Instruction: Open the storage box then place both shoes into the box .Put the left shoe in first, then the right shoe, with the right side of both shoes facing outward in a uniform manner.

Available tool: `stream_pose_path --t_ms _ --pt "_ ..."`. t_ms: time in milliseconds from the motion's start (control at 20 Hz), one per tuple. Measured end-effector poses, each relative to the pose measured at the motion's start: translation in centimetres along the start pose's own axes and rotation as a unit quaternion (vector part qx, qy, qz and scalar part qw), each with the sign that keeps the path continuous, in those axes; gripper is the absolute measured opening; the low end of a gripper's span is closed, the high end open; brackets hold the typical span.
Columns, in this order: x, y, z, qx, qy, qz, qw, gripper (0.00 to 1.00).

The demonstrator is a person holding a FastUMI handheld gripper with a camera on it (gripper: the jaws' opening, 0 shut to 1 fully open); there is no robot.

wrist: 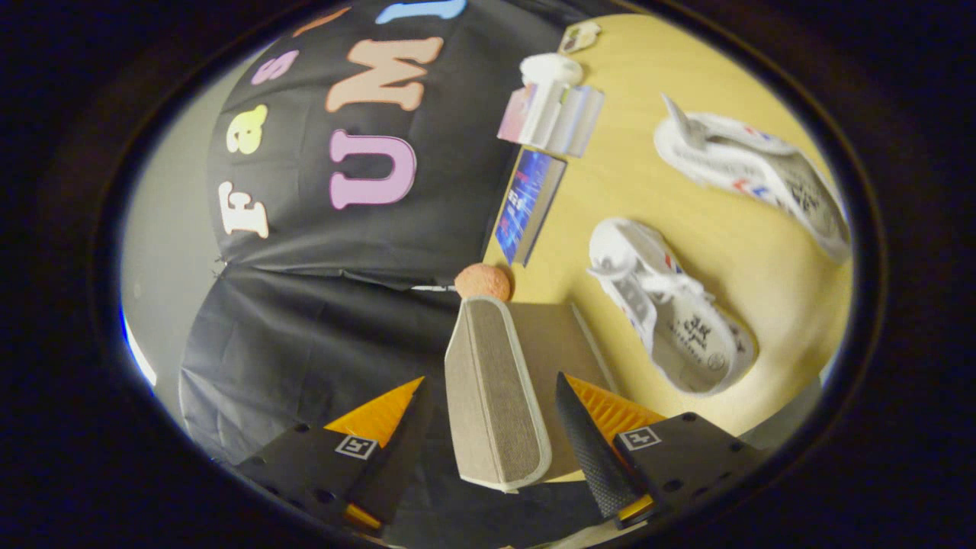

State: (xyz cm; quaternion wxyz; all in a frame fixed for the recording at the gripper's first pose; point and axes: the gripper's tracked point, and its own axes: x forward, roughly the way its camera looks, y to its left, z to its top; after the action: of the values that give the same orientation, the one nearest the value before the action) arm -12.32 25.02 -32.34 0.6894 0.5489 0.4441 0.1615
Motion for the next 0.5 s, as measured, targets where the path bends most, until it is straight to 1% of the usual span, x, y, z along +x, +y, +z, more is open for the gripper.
stream_pose_path --t_ms 150,250,500 --pt "0.6 -1.1 -2.6 0.059 0.038 0.013 0.997 0.98" --pt "1.1 -1.9 -3.5 0.096 0.053 0.017 0.994 0.98" --pt "2.0 -3.5 -5.6 0.181 0.079 0.027 0.980 0.98"
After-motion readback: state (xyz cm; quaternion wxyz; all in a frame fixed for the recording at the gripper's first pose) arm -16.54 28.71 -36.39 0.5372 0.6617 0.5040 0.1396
